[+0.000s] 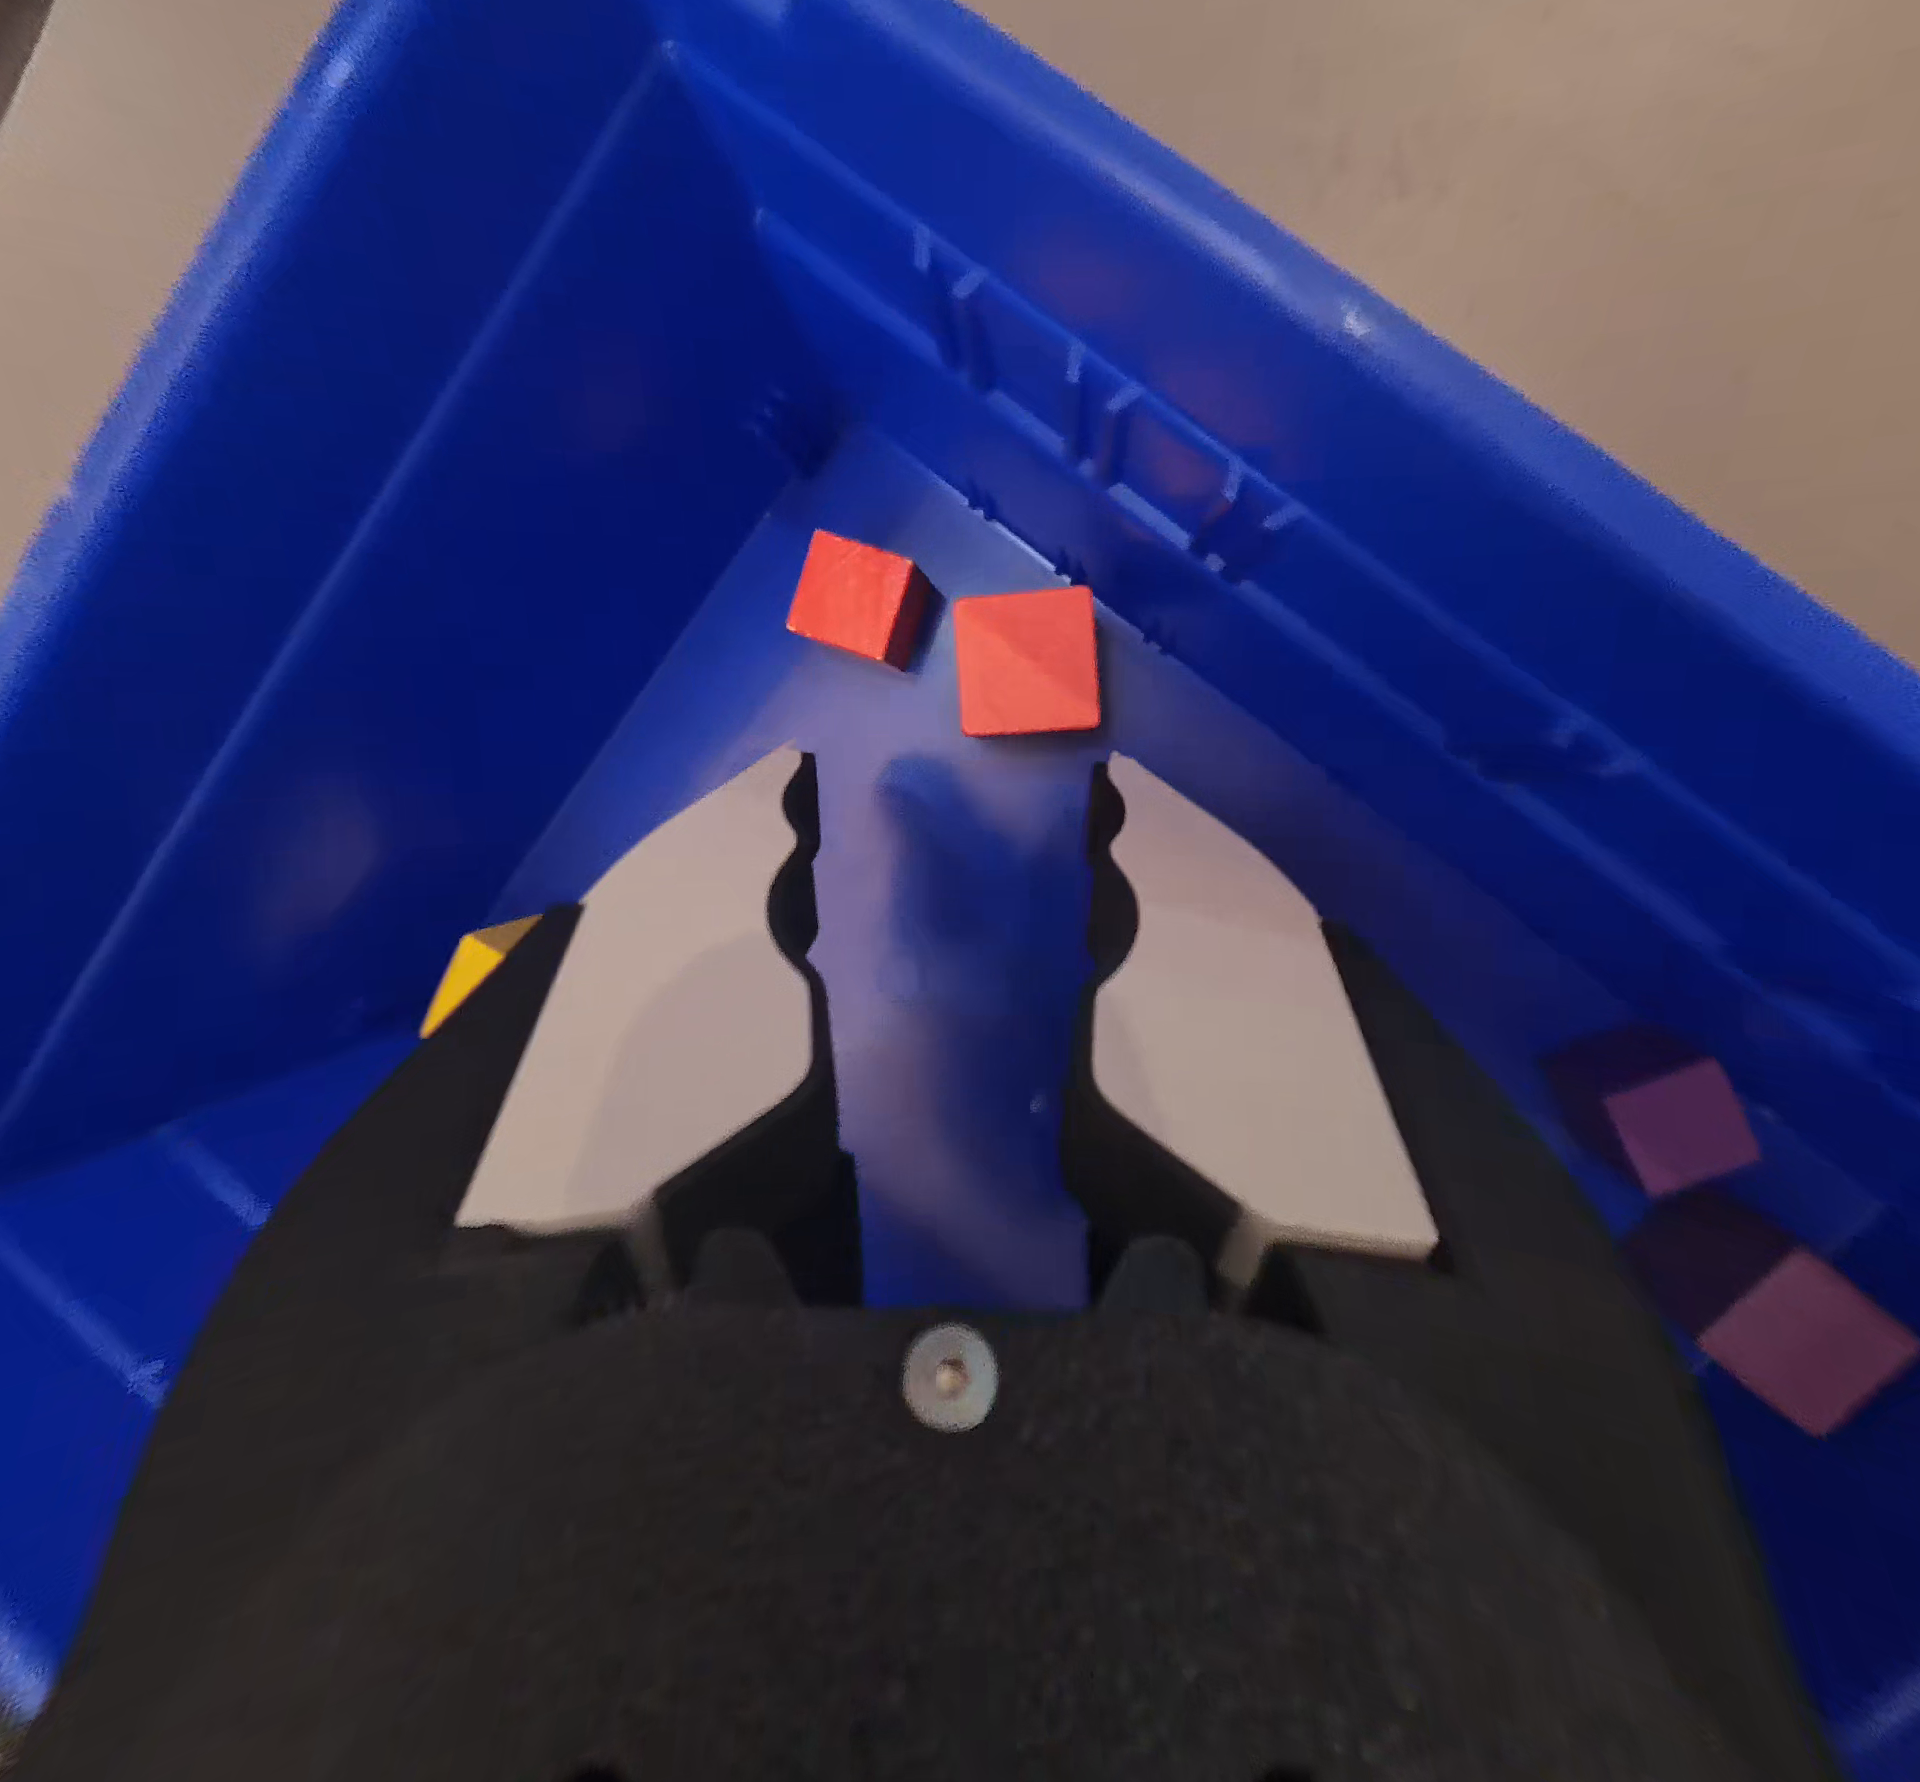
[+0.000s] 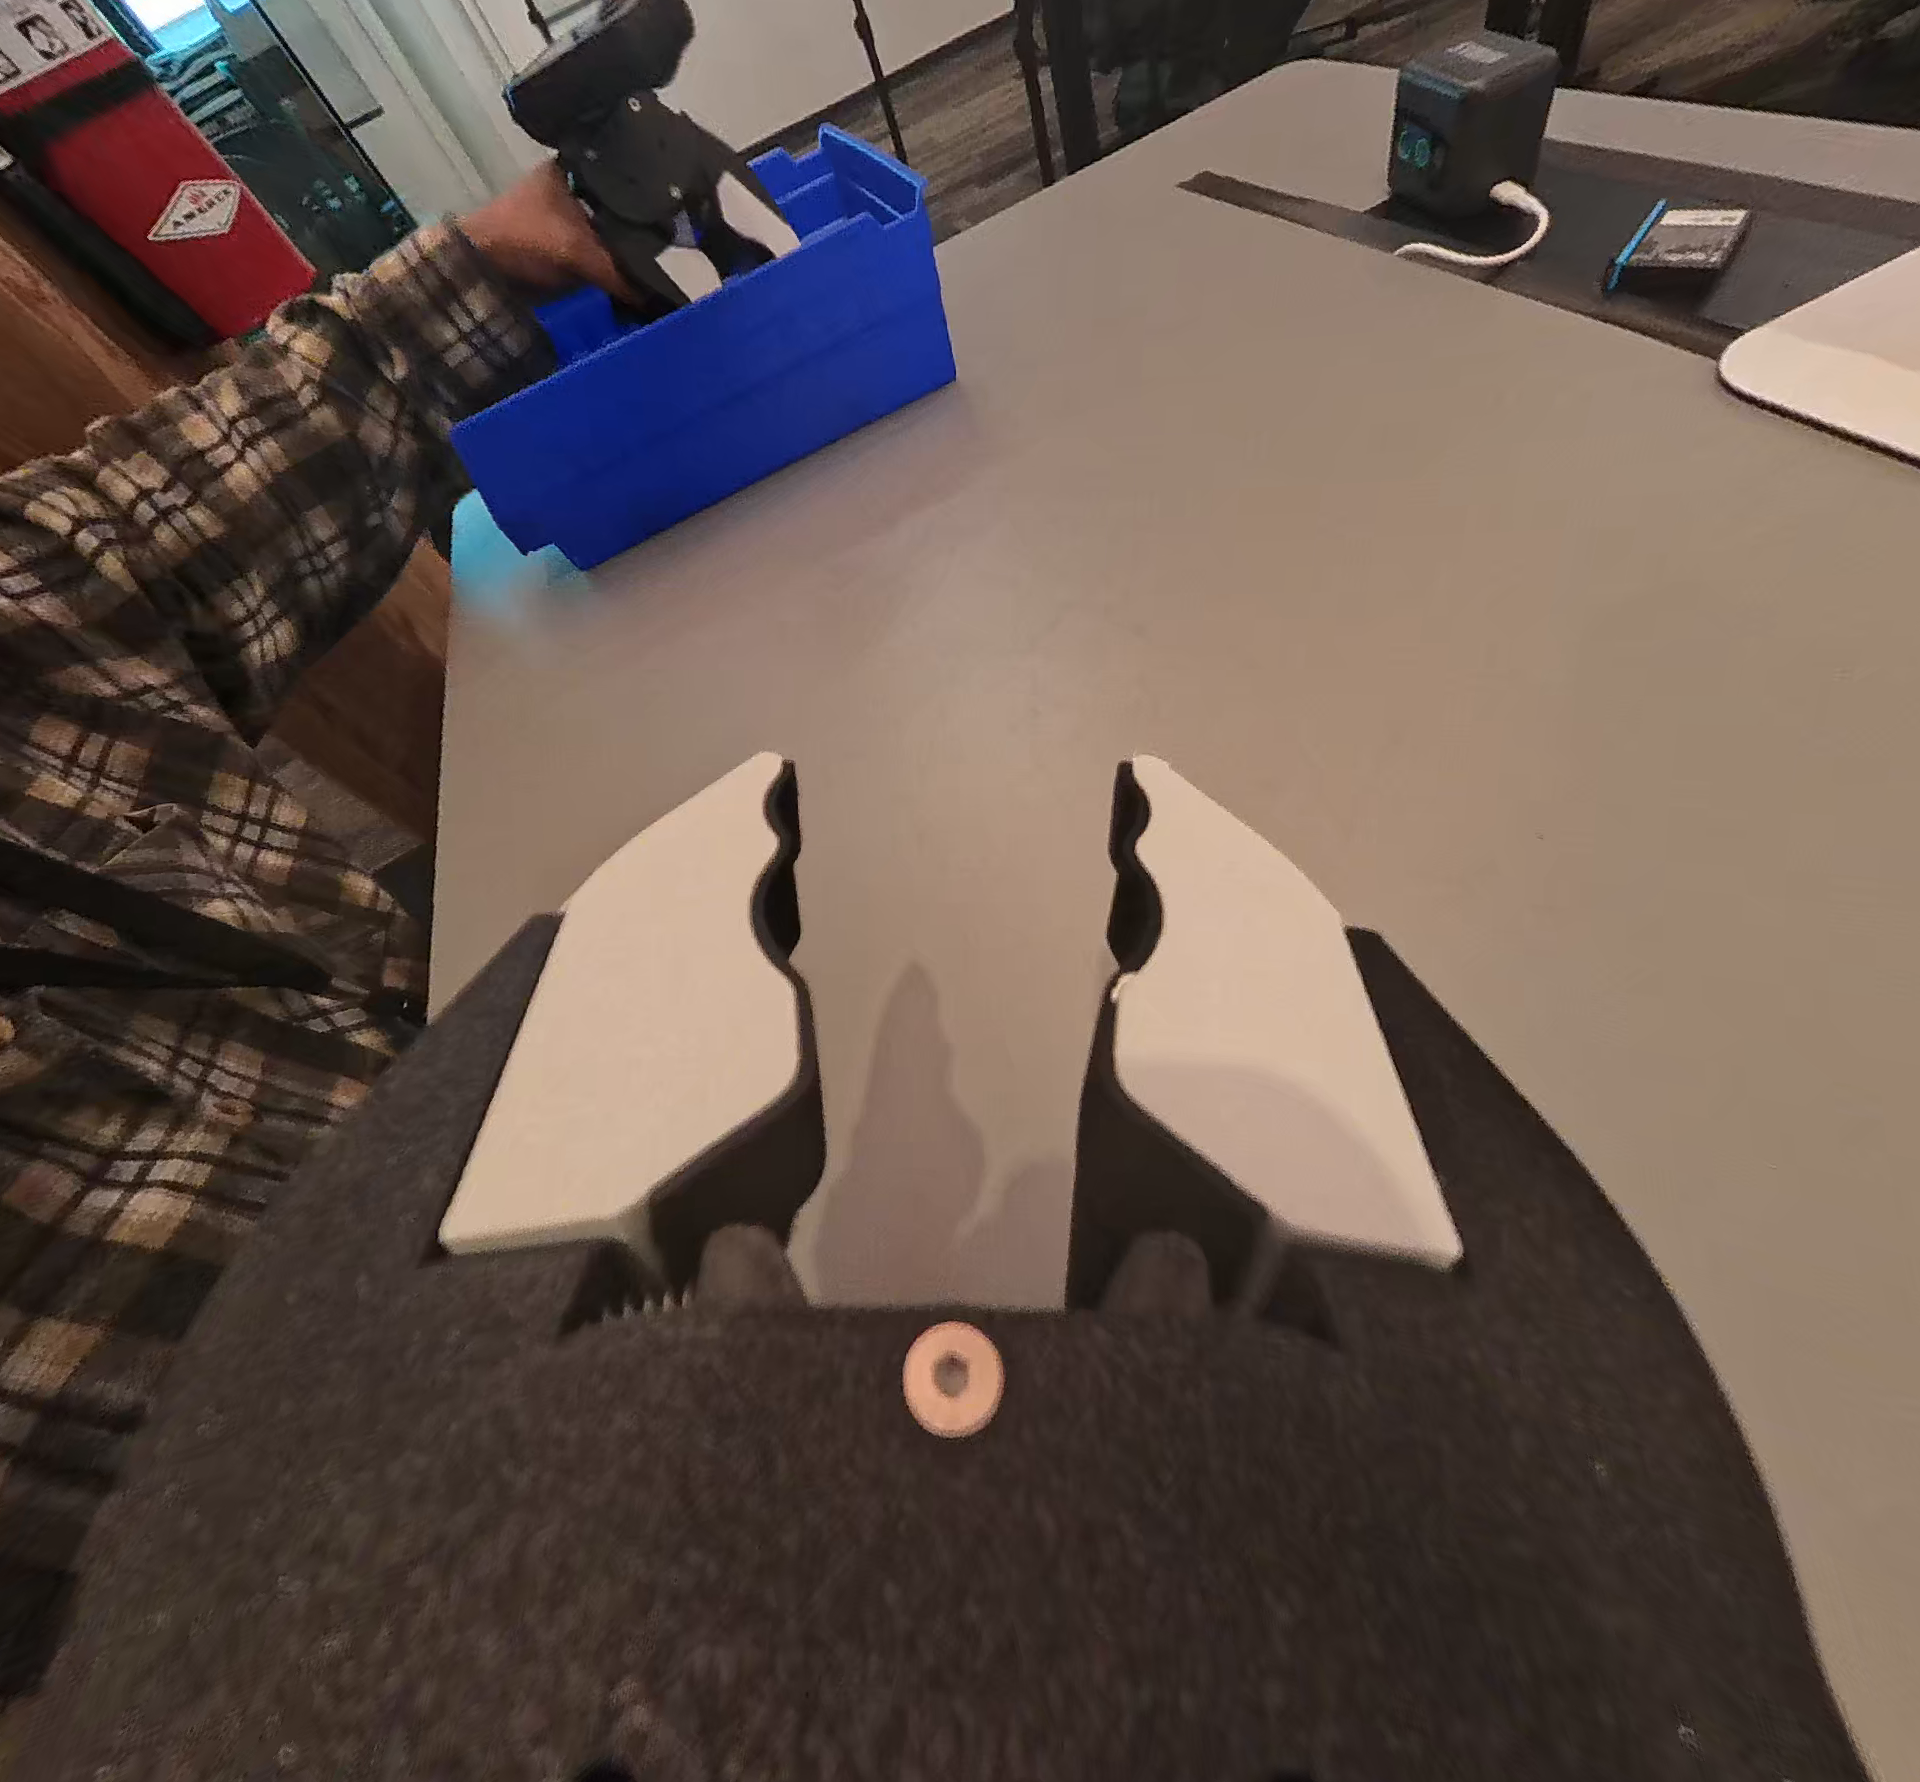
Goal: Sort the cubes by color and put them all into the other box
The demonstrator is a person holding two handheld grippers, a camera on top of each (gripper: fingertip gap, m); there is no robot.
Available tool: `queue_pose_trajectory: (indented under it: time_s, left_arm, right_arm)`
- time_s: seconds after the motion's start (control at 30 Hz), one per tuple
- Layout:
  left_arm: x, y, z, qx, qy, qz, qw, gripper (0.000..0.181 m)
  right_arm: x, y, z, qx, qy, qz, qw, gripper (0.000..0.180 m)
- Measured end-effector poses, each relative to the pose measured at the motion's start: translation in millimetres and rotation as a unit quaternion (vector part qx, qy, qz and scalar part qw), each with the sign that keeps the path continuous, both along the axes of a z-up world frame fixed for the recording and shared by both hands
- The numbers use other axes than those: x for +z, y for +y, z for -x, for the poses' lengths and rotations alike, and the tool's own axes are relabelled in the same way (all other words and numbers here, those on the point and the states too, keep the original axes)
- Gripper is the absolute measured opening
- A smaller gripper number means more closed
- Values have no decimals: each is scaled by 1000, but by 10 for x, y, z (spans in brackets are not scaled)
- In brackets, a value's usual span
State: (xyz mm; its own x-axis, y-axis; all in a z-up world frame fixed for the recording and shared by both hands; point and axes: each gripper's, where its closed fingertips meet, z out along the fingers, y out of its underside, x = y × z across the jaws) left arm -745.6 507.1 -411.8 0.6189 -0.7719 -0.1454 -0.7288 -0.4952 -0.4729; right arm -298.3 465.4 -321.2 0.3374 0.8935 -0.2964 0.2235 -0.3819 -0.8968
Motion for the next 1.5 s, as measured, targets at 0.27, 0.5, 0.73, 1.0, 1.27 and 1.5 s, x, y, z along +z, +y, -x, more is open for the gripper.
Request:
queue_pose_trajectory:
  time_s: [0.27,0.5,0.73,1.0,1.27,1.5]
  left_arm:
    - [-213,-6,-145,19,-4,23,1000,53]
    - [-126,86,4,59,0,-7,998,29]
    - [1098,-58,-19,111,-99,-182,972,28]
    - [1896,-506,-1705,24,-95,-260,961,28]
    - [1446,-573,-3684,-108,-67,-260,957,28]
    - [1214,-641,-4547,-170,-81,-255,949,28]
  right_arm:
    - [-74,-8,43,7,1,14,1000,59]
    - [-45,-99,-46,1,16,10,1000,57]
    - [-13,-170,-196,-8,83,37,996,57]
    - [222,-176,-127,-13,188,158,969,56]
    - [502,-314,72,10,161,203,966,55]
    - [428,-317,-106,-3,151,232,961,58]
